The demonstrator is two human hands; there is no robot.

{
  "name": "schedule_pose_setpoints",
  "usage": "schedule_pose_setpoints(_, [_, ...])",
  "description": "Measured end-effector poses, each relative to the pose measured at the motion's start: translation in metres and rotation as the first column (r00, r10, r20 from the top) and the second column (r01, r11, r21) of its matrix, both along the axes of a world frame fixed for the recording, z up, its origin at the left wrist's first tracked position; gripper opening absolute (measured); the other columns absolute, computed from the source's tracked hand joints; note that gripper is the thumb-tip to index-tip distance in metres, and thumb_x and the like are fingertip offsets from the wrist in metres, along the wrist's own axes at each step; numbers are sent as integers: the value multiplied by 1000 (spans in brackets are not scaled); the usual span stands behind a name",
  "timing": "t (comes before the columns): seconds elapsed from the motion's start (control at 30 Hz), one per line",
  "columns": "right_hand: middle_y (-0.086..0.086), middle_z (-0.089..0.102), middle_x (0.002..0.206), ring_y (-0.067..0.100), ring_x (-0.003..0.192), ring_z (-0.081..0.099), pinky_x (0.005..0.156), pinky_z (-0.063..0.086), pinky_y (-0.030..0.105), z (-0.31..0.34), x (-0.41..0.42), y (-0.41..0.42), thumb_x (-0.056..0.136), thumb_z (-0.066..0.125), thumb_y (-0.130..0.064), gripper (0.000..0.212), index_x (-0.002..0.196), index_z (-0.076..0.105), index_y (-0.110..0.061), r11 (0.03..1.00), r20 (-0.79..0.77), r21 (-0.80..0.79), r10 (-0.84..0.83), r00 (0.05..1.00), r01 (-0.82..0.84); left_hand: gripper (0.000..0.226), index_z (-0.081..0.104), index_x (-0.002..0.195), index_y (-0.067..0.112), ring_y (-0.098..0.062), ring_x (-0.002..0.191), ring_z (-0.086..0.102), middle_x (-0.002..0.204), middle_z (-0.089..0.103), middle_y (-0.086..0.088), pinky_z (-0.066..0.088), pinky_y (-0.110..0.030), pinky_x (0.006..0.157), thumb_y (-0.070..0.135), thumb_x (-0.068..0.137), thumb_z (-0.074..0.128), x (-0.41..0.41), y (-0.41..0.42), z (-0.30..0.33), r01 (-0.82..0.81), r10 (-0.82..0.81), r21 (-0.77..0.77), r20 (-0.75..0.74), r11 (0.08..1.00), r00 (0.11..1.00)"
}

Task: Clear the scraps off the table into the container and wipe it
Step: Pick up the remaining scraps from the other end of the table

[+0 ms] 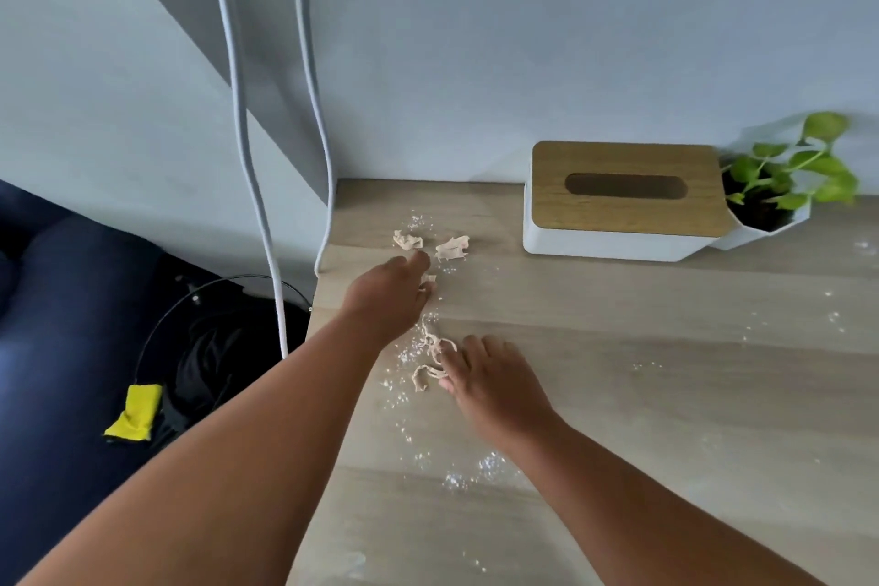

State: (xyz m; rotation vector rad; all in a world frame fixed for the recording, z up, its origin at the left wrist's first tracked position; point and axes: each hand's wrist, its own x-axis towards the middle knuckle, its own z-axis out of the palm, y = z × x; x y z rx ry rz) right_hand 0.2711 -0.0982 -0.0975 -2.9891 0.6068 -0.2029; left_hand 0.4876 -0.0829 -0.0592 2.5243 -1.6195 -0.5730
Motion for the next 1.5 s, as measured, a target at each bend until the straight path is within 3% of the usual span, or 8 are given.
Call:
schedule_pose_setpoints(0.3, [7, 61, 88, 31, 72, 57, 63, 44, 40, 0, -2, 0, 87, 74, -19, 27, 99, 49, -18, 994, 120, 98, 29, 992, -41, 26, 49, 112, 9, -42, 96, 65, 108, 65, -18, 54, -47, 78, 34, 105, 47, -7, 7, -8, -32, 33, 38, -30, 999, 999])
schedule_pose_setpoints(0.43, [9, 60, 81, 32, 67, 57, 60, 46, 39, 10, -6, -7, 82, 67, -12, 11, 90, 59, -12, 981, 134, 192, 9, 991, -35, 21, 50, 112, 4, -41, 92, 66, 103, 66, -21, 47, -39, 72, 23, 106, 45, -1, 17, 1, -106, 106, 15, -61, 994, 992])
schedule_pose_setpoints(0.73, [6, 54, 82, 22, 73, 47, 66, 29, 29, 28, -17, -16, 84, 63, -6, 10, 85, 55, -12, 803, -36, 547, -258, 965, 235, 8, 43, 100, 15, -31, 73, 61, 86, 64, -8, 40, -34, 61, 22, 102, 47, 6, 57, 24, -210, 210, 16, -145, 978, 967])
schedule_pose_setpoints(0.87, [-11, 37, 70, 18, 62, 38, 56, 23, 32, 33, -27, -15, 87, 58, -6, 23, 81, 38, -18, 746, -31, 585, -372, 928, 319, 5, 48, 103, 17, -31, 77, 60, 89, 63, -6, 43, -35, 65, 16, 100, 44, -3, 76, 29, -202, 203, 27, -128, 979, 971])
schedule_pose_setpoints(0.97, [-13, 49, 77, 9, 65, 49, 56, 35, 26, 38, -33, -13, 92, 55, -8, 13, 92, 46, -17, 705, -9, 619, -435, 901, 347, 18, 56, 112, 15, -29, 87, 61, 106, 65, -8, 51, -37, 74, 11, 99, 43, -12, 88, 31, -177, 178, 22, -155, 984, 972])
schedule_pose_setpoints(1.07, [1, 57, 84, 22, 77, 55, 68, 46, 37, 42, -37, -13, 94, 51, -6, 12, 87, 52, -15, 685, -12, 637, -450, 893, 354, 22, 59, 117, 13, -28, 92, 62, 114, 63, -8, 52, -36, 79, 12, 100, 45, -20, 98, 33, -160, 158, 5, -181, 987, 971])
schedule_pose_setpoints(1.3, [-4, 52, 68, 18, 62, 48, 57, 39, 31, 52, -44, -9, 87, 72, -23, 38, 72, 37, -23, 603, -105, 681, -481, 871, 415, 19, 47, 87, 21, -20, 74, 52, 83, 52, 5, 34, -30, 61, 35, 94, 59, -28, 112, 39, -182, 174, -36, -169, 983, 970])
schedule_pose_setpoints(1.5, [-2, 63, 77, 12, 62, 56, 52, 37, 31, 57, -37, -10, 100, 57, -16, 23, 87, 38, -17, 657, -69, 654, -443, 894, 376, 22, 46, 96, 20, -16, 72, 51, 78, 52, 10, 35, -30, 57, 38, 101, 59, -25, 114, 37, -218, 200, -70, -204, 973, 958])
